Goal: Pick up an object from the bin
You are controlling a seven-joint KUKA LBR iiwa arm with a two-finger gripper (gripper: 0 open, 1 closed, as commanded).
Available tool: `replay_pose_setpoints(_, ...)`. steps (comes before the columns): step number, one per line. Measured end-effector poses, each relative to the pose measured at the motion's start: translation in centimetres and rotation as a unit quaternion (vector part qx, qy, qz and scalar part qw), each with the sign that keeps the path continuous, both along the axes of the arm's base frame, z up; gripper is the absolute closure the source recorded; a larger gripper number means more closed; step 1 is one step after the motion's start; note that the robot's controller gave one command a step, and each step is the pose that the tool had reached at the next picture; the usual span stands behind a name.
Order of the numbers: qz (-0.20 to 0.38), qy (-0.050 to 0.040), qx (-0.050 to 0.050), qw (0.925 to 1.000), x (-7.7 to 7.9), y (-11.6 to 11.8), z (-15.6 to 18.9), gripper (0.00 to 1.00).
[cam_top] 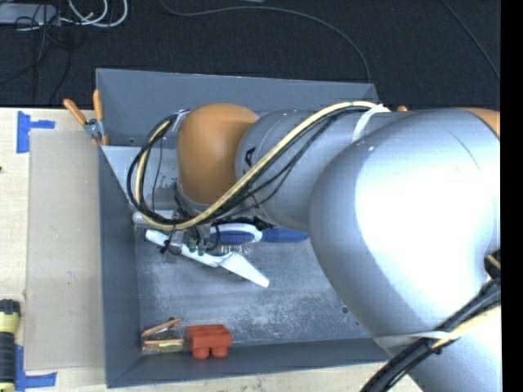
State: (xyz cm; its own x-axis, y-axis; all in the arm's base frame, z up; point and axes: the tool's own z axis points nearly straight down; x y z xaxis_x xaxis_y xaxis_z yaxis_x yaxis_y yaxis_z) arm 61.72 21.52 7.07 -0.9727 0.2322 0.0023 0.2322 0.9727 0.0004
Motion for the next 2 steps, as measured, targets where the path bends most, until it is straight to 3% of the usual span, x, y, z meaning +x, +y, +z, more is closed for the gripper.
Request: replay_pose_setpoints(2, 0.0, -0.0001, 0.0, 1.0, 0.01, -0.01, 0.04, 1.0)
